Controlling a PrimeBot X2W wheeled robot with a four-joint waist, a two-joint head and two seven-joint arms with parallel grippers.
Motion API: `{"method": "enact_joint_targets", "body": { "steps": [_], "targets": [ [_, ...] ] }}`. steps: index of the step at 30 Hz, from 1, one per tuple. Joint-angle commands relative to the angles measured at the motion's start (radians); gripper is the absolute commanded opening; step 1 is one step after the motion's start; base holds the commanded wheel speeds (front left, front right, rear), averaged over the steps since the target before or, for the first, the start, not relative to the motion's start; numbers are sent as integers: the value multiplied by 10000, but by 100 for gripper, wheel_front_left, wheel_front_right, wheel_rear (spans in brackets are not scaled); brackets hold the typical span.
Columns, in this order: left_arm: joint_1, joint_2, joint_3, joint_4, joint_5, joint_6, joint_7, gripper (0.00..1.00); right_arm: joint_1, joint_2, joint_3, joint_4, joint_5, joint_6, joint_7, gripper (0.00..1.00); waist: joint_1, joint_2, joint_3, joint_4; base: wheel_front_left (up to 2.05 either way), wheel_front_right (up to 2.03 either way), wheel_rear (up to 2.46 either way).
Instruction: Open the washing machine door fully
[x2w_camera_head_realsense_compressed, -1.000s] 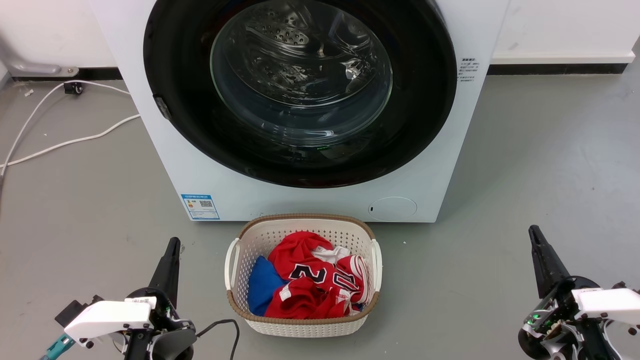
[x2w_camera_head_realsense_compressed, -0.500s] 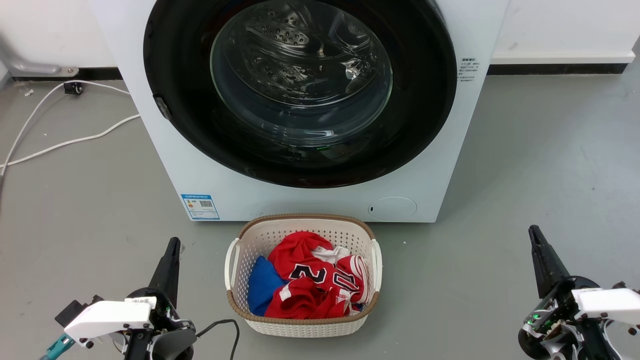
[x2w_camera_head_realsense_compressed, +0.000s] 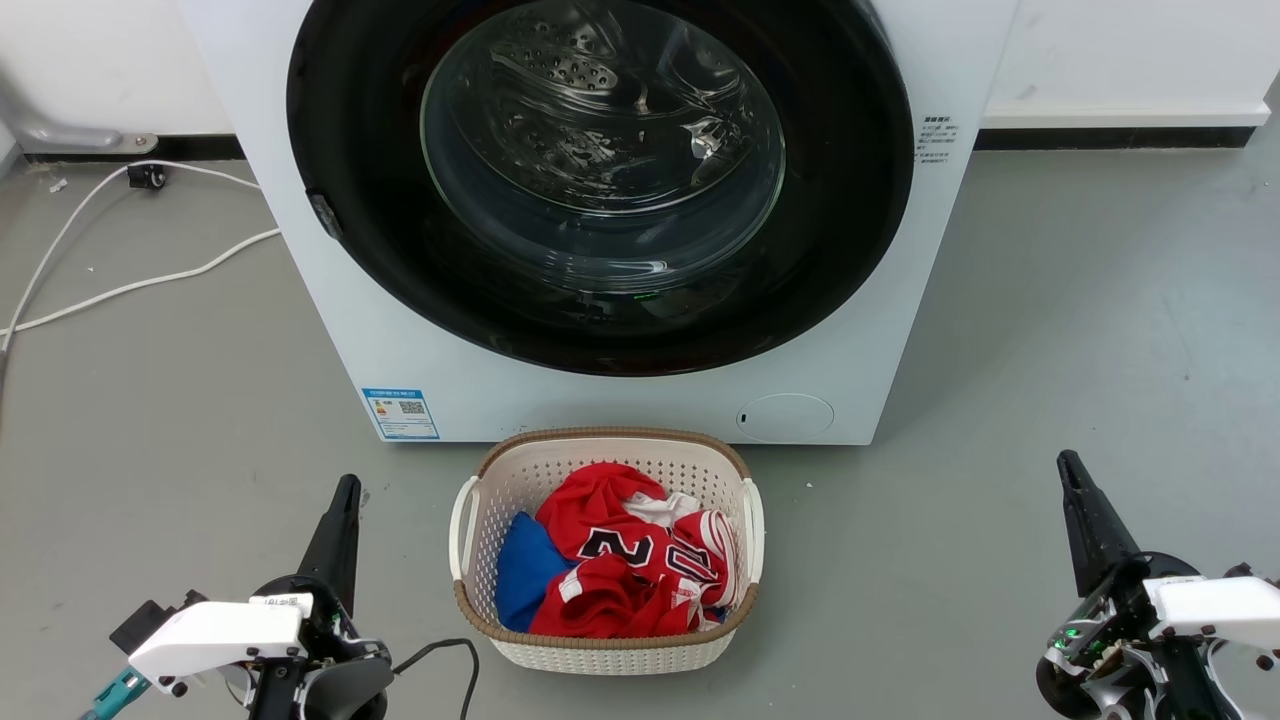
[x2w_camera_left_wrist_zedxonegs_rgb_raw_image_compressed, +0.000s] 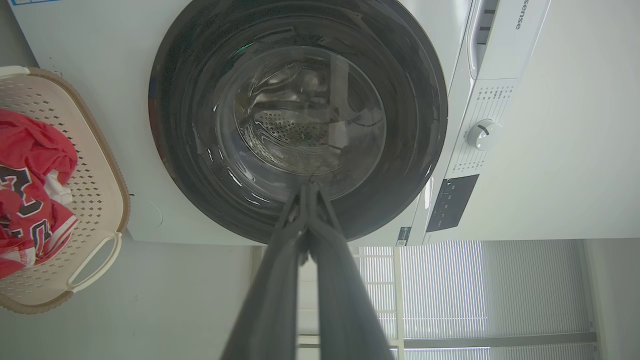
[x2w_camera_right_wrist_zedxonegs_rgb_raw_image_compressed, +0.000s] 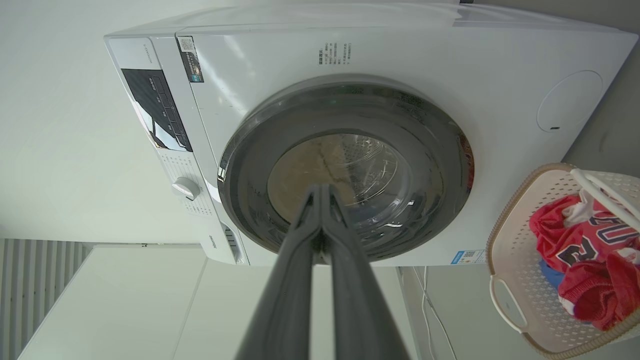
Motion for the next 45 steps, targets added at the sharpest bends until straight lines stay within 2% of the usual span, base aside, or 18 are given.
{"method": "enact_joint_targets", "body": {
  "steps": [1,4,5,6,7,14,19,24,29,45],
  "targets": [
    [-81,-25,29,6,23,-30,20,0,-123,33,0,11,-52,0,14,0,0,0,0,0,0,0,0],
    [-81,-23,28,6,23,-31,19,0,-123,33,1,11,-52,0,13,0,0,0,0,0,0,0,0],
    [2,-2,0,5,0,0,-7,100,3,0,1,5,-3,0,-9,100,0,0,0,0,0,0,0],
    [36,-6,-18,66,1,4,-17,0,46,2,11,70,-1,-2,-18,0,0,0,0,0,0,0,0],
    [138,-15,-33,196,-2,4,-4,100,133,8,12,194,4,-2,-4,100,0,0,0,0,0,0,0],
    [323,-21,-46,-23,262,4,-336,100,297,9,94,139,-316,-1,-336,100,0,0,18,7,0,0,0],
    [327,-20,102,-177,938,52,-581,100,325,9,79,-26,-1035,-1,-582,100,0,0,47,19,0,0,0],
    [329,-18,124,-509,1926,296,-810,100,359,10,41,-285,-1939,0,-812,100,0,0,80,33,0,0,0],
    [385,-17,-37,-867,3124,641,-1030,100,385,11,21,-606,-3037,1,-1030,100,0,0,118,50,0,0,0],
    [608,2,-749,-1598,7049,1652,-1657,100,585,12,440,-1919,-7608,2,-1656,100,0,0,181,105,0,0,0]
  ]
}}
